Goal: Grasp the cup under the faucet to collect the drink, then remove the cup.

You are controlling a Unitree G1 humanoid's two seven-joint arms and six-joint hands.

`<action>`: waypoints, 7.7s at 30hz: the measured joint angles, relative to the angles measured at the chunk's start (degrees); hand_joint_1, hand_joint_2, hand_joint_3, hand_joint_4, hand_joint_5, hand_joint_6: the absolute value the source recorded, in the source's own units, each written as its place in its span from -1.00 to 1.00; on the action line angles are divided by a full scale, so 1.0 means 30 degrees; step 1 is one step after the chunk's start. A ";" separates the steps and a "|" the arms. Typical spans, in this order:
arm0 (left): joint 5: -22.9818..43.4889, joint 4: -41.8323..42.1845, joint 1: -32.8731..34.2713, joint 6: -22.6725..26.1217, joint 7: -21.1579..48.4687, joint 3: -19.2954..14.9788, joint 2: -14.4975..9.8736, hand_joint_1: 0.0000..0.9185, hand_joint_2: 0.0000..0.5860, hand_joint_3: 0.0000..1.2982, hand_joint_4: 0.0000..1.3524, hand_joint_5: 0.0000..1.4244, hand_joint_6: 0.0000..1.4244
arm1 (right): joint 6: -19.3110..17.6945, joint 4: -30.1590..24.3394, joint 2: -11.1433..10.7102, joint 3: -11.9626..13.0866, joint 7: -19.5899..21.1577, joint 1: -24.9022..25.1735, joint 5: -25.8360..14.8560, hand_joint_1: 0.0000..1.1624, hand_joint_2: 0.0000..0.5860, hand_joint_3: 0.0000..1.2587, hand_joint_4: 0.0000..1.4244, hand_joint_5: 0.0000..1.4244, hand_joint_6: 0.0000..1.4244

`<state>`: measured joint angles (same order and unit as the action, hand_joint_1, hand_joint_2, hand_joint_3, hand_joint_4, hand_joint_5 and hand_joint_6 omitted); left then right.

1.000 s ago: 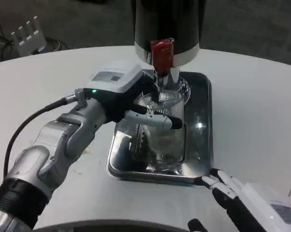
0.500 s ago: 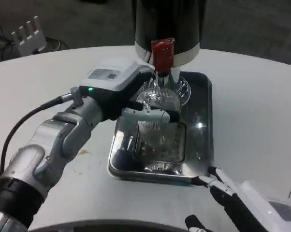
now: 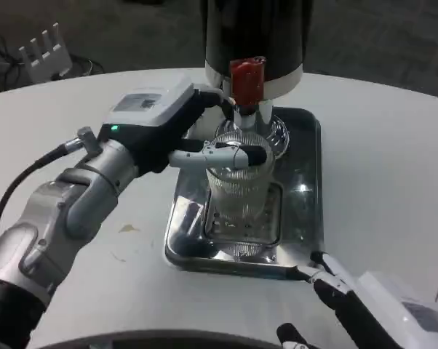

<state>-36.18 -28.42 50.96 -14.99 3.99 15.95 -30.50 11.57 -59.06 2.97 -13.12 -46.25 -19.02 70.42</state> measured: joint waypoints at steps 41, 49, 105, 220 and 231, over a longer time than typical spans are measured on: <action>1.3800 0.4538 0.1956 0.2985 1.0322 -0.5653 -0.0168 -1.00 -0.58 -0.64 -0.70 -0.60 -0.47 | -0.0988 -0.0014 -0.0027 -0.0358 0.0418 0.0143 0.0599 -0.36 0.63 -0.72 -0.99 -0.93 -0.84; 1.4115 0.4321 0.1960 0.3184 1.1272 -0.5062 0.0561 -1.00 -0.57 -0.54 -0.59 -0.49 -0.30 | -0.1055 -0.0014 -0.0004 -0.0177 0.0421 0.0071 0.0502 -0.36 0.63 -0.72 -0.99 -0.93 -0.82; 0.9519 0.2692 0.0904 -0.2218 1.0631 -0.2122 -0.0561 -1.00 -0.52 -0.59 -0.64 -0.56 -0.44 | 0.4039 0.1584 0.0118 0.1641 0.4670 0.3459 -0.9500 0.05 -0.19 -0.96 -1.00 -0.93 -0.80; 0.9519 0.4373 0.1170 -0.0324 1.1705 -0.2698 -0.1595 -1.00 -0.48 -0.56 -0.62 -0.53 -0.42 | -0.1189 2.4112 0.0890 0.0395 2.0441 1.6620 -1.6488 0.36 -0.37 -1.00 -0.92 -0.83 -0.77; 0.9527 0.4236 0.1235 -0.0385 1.1786 -0.2698 -0.1736 -1.00 -0.48 -0.56 -0.61 -0.53 -0.42 | -0.1195 2.4573 0.0908 0.0239 2.0799 1.6636 -1.6578 0.35 -0.34 -1.00 -0.92 -0.83 -0.77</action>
<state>-7.60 -15.71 54.67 -16.15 39.35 7.86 -35.71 7.99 14.66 5.69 -12.40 16.14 30.89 20.69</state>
